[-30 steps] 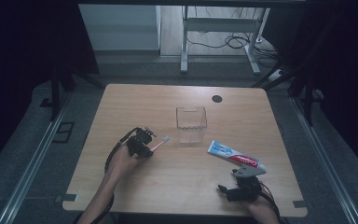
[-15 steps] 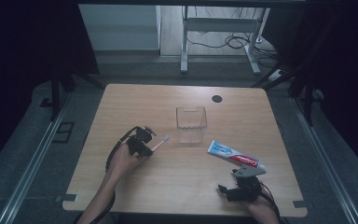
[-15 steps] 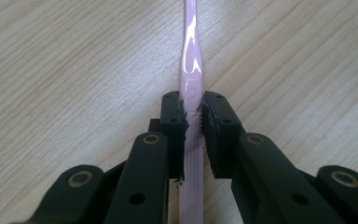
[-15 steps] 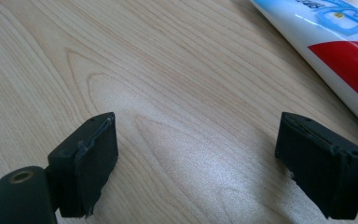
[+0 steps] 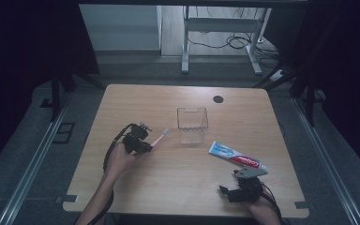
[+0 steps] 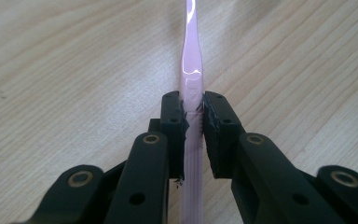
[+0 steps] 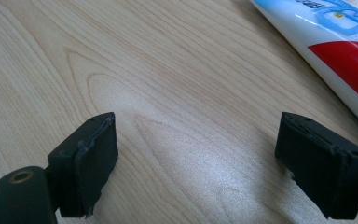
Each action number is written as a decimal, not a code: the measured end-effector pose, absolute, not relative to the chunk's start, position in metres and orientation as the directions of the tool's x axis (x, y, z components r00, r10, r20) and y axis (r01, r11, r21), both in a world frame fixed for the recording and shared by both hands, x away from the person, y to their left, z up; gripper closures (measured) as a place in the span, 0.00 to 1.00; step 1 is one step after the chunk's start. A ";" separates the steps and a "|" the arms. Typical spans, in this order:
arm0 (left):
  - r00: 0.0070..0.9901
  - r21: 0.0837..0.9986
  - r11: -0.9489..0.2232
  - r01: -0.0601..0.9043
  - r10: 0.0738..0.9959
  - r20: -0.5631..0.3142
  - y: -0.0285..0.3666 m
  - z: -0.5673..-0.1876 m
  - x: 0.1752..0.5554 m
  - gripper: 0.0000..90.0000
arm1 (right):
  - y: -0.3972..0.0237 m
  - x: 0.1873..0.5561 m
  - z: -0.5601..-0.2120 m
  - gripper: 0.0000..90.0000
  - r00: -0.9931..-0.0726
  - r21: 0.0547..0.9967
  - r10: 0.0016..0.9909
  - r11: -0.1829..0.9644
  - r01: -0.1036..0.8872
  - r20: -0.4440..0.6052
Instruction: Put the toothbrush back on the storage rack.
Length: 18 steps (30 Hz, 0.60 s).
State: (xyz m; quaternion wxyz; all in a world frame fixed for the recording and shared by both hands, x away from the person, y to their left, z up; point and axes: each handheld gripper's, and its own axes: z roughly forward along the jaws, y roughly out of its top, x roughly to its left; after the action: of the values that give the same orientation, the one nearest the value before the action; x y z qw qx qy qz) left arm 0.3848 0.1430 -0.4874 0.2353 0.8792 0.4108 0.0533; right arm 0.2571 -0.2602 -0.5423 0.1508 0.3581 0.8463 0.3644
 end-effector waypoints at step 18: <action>0.697 0.487 -0.587 0.647 0.714 -0.066 0.128 -0.480 0.380 0.88 | -0.261 0.257 -0.542 0.14 -0.705 0.724 0.709 0.482 0.493 0.008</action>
State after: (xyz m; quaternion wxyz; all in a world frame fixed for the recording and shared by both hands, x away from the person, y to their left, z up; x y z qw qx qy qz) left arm 0.3800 0.1279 -0.4796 0.2446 0.8881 0.3832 0.0681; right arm 0.2575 -0.2611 -0.5421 0.1476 0.3542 0.8482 0.3651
